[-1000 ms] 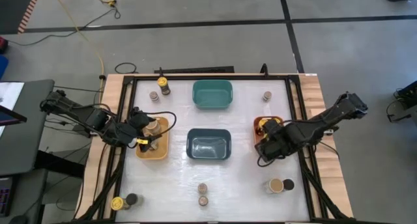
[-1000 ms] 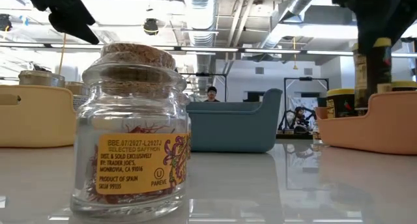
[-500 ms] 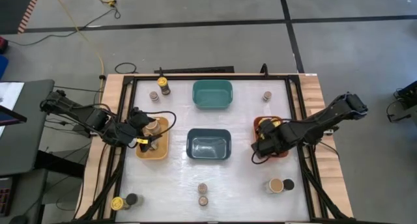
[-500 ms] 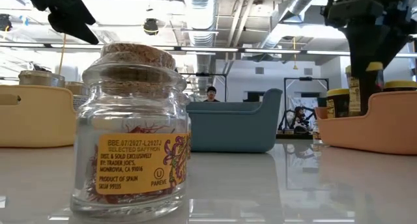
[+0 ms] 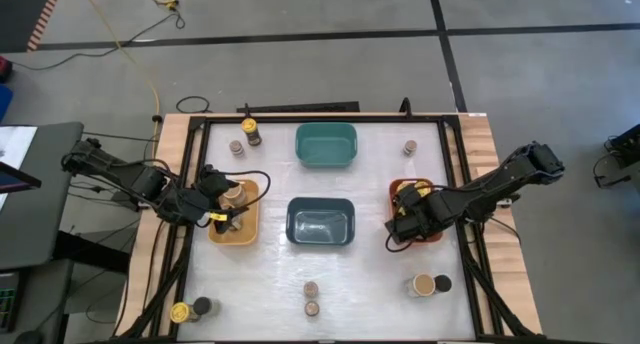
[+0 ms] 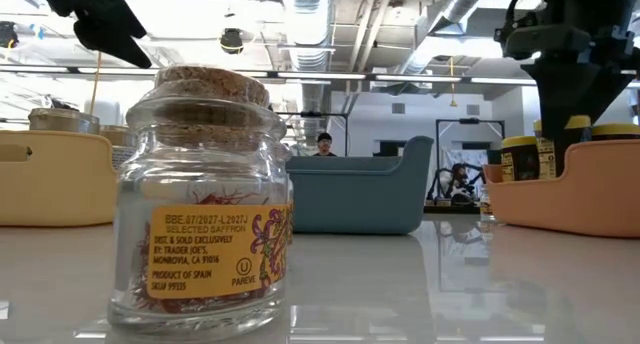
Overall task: Sort spices by type
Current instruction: Put the yellow seasoning bottle into the orange bin
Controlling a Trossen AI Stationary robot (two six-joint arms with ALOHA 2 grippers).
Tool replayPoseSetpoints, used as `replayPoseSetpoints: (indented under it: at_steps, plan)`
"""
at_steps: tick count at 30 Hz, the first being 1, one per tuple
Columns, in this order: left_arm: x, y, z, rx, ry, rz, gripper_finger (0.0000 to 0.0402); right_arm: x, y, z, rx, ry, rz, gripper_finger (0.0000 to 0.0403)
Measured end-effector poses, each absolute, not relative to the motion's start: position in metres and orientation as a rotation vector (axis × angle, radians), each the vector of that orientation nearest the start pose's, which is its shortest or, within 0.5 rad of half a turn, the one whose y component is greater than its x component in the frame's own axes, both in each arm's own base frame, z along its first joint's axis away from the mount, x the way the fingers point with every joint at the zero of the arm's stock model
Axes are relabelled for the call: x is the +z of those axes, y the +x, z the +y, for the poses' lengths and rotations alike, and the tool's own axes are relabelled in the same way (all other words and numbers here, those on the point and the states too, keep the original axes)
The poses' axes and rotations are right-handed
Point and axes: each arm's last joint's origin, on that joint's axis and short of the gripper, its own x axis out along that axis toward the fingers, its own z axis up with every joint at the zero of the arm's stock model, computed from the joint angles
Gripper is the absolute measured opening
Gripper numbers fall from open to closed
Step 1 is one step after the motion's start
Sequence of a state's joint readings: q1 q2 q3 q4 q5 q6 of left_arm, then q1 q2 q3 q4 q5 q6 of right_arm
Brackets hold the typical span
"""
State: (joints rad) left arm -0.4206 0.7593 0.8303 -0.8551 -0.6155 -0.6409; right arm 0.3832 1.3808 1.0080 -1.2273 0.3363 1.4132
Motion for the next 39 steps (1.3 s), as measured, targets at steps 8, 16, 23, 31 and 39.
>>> replayPoseSetpoints:
  at_steps: [8,16,23,31,39]
  plan:
    - [0.298,0.1285,-0.0392,0.386,-0.218,0.588,0.0359,0.2345,0.2059,0.0726,-0.943,0.585,1.156,0.026]
    - [0.298,0.1286,-0.0392,0.386,-0.218,0.588,0.0359,0.2345,0.2101,0.0742,-0.913,0.611,1.128,0.026]
    - [0.298,0.1286,-0.0392,0.387,-0.218,0.588,0.0359,0.2346,0.211,0.0713,-0.927,0.612,1.121,0.0269]
    - [0.2981,0.1286,-0.0391,0.389,-0.222,0.586,0.0359,0.2346,0.2108,0.0708,-0.931,0.606,1.117,0.0325]
    - [0.2981,0.1286,-0.0391,0.39,-0.224,0.585,0.0359,0.2347,0.2107,0.0708,-0.932,0.605,1.118,0.0351]
